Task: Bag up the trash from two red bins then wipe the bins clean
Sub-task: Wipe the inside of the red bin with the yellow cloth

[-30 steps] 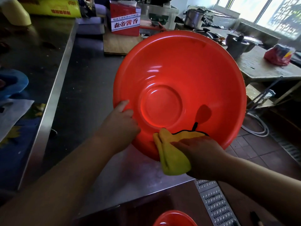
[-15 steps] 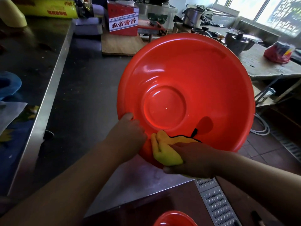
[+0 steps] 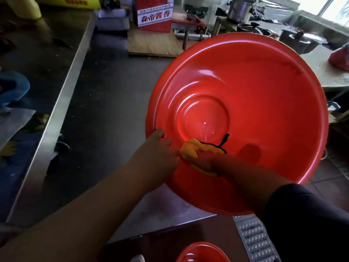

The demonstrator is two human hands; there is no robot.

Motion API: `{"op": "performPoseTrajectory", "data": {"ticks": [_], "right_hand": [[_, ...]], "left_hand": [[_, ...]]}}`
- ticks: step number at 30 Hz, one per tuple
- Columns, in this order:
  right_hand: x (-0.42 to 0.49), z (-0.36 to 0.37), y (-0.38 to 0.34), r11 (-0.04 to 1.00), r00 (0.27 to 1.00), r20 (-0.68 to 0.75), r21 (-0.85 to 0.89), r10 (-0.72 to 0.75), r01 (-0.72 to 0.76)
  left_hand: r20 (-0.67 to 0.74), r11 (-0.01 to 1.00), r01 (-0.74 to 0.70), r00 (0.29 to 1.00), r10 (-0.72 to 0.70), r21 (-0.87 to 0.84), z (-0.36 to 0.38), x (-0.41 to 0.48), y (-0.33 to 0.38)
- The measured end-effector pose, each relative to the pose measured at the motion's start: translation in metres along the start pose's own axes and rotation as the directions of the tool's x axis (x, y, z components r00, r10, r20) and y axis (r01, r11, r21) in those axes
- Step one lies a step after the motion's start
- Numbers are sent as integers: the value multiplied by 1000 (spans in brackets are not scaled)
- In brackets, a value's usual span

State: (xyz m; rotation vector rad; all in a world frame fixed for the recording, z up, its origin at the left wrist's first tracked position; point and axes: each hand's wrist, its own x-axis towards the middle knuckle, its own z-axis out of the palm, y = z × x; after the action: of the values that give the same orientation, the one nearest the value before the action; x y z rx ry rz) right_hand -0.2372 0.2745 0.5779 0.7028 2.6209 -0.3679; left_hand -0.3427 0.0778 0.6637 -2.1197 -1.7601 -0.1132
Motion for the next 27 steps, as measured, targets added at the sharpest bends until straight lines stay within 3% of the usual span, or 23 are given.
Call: {"op": "performPoseTrajectory", "data": {"ticks": [2, 10, 16, 19, 24, 27], "right_hand": [[-2, -5, -6, 1000, 1000, -15, -2, -22, 22], [-42, -24, -27, 999, 970, 243, 34, 27, -36], [-122, -49, -36, 989, 918, 384, -70, -97, 134], [-146, -51, -37, 972, 906, 415, -166, -86, 168], [-122, -34, -32, 993, 910, 414, -111, 14, 35], [-79, -18, -25, 990, 934, 329, -76, 141, -123]], "left_hand": [[12, 1000, 17, 1000, -17, 4, -1, -1, -1], [56, 999, 47, 997, -48, 12, -5, 3, 0], [88, 999, 38, 995, -40, 22, -4, 1, -4], [93, 999, 27, 995, -29, 25, -4, 1, -2], [74, 1000, 4, 997, -4, 1, -4, 1, 0], [60, 1000, 2, 998, -1, -9, -4, 0, 3]]}}
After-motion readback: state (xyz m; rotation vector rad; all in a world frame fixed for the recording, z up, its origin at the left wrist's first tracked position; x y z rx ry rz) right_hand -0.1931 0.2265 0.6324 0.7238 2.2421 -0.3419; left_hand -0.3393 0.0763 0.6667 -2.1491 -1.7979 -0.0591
